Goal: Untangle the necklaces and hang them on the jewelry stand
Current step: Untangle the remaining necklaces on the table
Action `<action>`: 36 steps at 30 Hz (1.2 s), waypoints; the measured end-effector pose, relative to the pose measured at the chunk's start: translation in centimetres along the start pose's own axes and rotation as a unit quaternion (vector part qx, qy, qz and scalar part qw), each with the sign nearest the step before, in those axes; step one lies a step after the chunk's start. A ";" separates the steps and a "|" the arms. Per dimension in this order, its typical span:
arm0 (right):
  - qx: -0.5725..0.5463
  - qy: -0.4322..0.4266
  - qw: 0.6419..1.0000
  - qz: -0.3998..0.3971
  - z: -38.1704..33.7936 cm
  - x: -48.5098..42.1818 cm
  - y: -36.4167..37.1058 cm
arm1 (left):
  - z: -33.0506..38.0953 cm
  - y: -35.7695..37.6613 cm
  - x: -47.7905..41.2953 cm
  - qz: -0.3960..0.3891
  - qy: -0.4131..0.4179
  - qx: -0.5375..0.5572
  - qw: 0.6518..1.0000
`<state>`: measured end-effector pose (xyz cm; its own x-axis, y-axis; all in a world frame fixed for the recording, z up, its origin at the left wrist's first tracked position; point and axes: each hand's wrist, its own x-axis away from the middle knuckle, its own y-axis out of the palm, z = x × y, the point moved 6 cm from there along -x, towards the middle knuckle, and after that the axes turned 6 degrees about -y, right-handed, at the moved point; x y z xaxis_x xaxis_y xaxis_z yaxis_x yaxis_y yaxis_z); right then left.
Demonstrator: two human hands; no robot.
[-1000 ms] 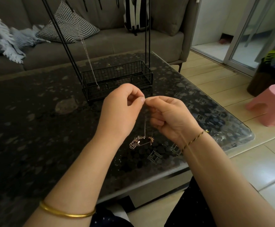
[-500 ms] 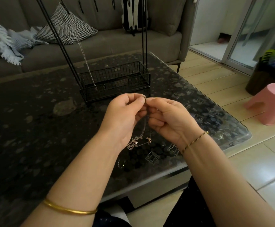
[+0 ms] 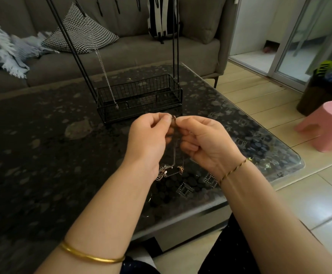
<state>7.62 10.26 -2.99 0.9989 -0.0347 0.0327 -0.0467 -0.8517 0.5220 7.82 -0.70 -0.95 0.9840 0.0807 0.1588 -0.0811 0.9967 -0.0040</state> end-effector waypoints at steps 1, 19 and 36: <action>-0.005 -0.003 1.000 0.001 -0.1 -0.1 -0.1 | 0.0 -0.2 0.0 0.010 -0.002 0.006 1.000; -0.021 0.060 0.998 0.028 0.1 -0.3 -1.8 | -0.9 -0.3 -0.3 -0.012 -0.075 -0.026 0.997; 0.292 -0.049 0.954 0.042 -2.6 -0.5 -2.3 | -2.0 0.8 -0.7 -0.132 -0.088 -0.186 0.970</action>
<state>7.20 13.59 -1.95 0.9893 -0.1398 -0.0409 -0.1415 -0.9890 -0.0431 7.34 0.07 -3.04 0.9181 -0.1481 0.3678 0.2649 0.9193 -0.2911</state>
